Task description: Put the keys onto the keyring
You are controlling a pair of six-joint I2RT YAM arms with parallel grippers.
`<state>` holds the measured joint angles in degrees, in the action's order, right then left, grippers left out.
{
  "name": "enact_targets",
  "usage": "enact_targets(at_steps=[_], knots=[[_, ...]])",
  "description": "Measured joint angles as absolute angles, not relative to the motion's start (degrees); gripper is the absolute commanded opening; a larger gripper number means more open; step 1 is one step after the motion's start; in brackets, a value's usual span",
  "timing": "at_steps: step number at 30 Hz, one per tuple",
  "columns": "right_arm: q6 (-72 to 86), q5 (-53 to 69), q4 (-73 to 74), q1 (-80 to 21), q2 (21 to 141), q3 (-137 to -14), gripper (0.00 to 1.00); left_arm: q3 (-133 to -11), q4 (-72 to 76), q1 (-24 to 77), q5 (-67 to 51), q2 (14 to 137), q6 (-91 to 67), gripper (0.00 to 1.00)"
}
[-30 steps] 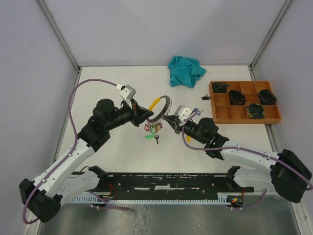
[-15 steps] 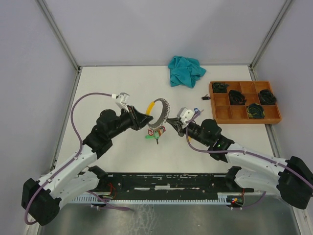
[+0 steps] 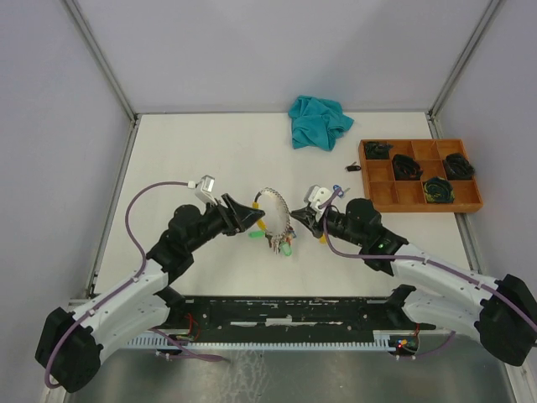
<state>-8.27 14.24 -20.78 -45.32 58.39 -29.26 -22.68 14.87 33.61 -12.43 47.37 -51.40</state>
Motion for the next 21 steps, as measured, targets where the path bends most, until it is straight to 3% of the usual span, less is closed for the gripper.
enact_targets(at_steps=[6,12,21], knots=[[-8.32,20.49,-13.85,-42.48,58.37,-32.01,0.01,-22.50,12.71,32.99,-9.58,46.96,-51.79,0.73],[-8.47,24.38,-9.61,-41.58,58.39,-34.52,0.01,-24.12,12.91,32.82,-10.02,55.02,-50.92,0.66],[-7.79,26.85,-8.58,-39.55,60.64,-34.59,0.01,-23.59,26.46,32.82,-18.41,59.68,-42.24,0.67]])
